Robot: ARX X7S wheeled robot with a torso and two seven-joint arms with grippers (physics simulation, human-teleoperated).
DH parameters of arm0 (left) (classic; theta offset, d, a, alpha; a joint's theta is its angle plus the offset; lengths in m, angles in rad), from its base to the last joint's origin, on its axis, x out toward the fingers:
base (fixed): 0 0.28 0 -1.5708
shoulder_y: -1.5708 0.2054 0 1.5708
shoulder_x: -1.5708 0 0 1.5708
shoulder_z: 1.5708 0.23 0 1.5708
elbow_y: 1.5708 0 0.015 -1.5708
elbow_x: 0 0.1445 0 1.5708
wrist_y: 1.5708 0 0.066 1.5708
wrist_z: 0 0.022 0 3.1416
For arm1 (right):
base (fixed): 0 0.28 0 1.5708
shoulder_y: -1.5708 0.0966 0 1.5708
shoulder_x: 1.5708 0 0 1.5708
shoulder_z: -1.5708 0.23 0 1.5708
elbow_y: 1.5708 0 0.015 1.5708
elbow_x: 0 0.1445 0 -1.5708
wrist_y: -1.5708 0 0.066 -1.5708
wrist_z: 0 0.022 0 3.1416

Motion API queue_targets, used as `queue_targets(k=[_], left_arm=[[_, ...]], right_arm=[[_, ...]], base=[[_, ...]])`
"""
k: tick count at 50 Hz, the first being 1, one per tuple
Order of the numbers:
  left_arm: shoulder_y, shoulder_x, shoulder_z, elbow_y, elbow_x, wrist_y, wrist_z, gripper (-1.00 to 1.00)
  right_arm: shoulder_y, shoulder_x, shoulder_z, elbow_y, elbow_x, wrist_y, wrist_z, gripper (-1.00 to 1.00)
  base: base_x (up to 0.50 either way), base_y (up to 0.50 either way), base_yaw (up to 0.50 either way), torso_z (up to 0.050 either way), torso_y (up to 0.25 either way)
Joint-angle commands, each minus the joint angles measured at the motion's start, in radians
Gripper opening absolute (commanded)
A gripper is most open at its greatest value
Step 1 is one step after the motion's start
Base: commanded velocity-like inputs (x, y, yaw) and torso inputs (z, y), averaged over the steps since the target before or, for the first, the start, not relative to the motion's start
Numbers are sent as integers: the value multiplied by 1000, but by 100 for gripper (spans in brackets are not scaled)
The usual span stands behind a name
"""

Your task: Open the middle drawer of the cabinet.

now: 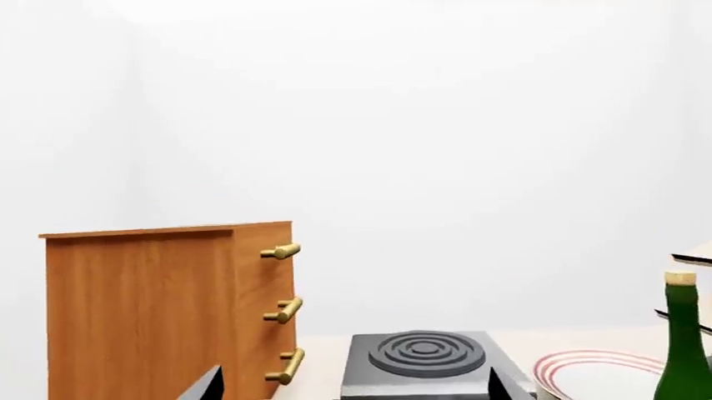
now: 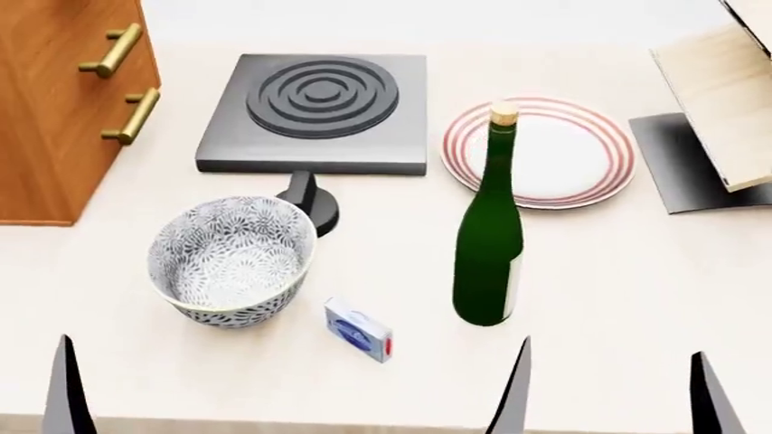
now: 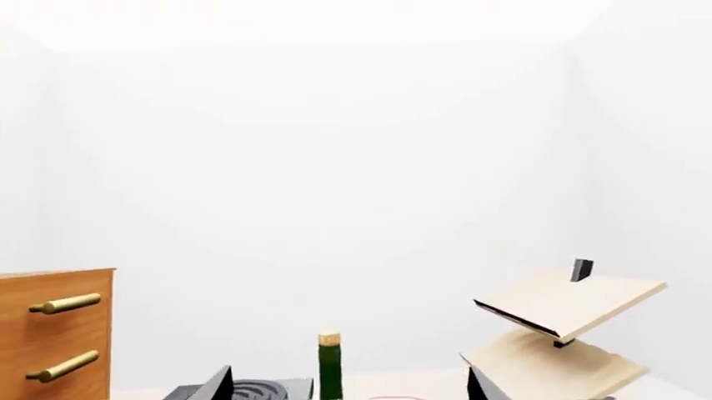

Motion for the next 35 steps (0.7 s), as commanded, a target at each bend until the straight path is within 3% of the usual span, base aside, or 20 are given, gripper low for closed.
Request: queue_targets(k=[1, 26, 35], left_arm=[[11, -17, 5, 37, -7, -9, -19, 100], [10, -40, 25, 35, -12, -17, -50, 100], [7, -47, 32, 33, -14, -19, -59, 100]], right_arm=[[-5, 17, -10, -32, 4, 17, 20, 100], [-6, 43, -19, -39, 35, 24, 46, 100], [-8, 49, -20, -31, 54, 17, 52, 100]], base=[[145, 500, 0, 0, 0], [237, 500, 0, 0, 0], [492, 83, 0, 0, 0]])
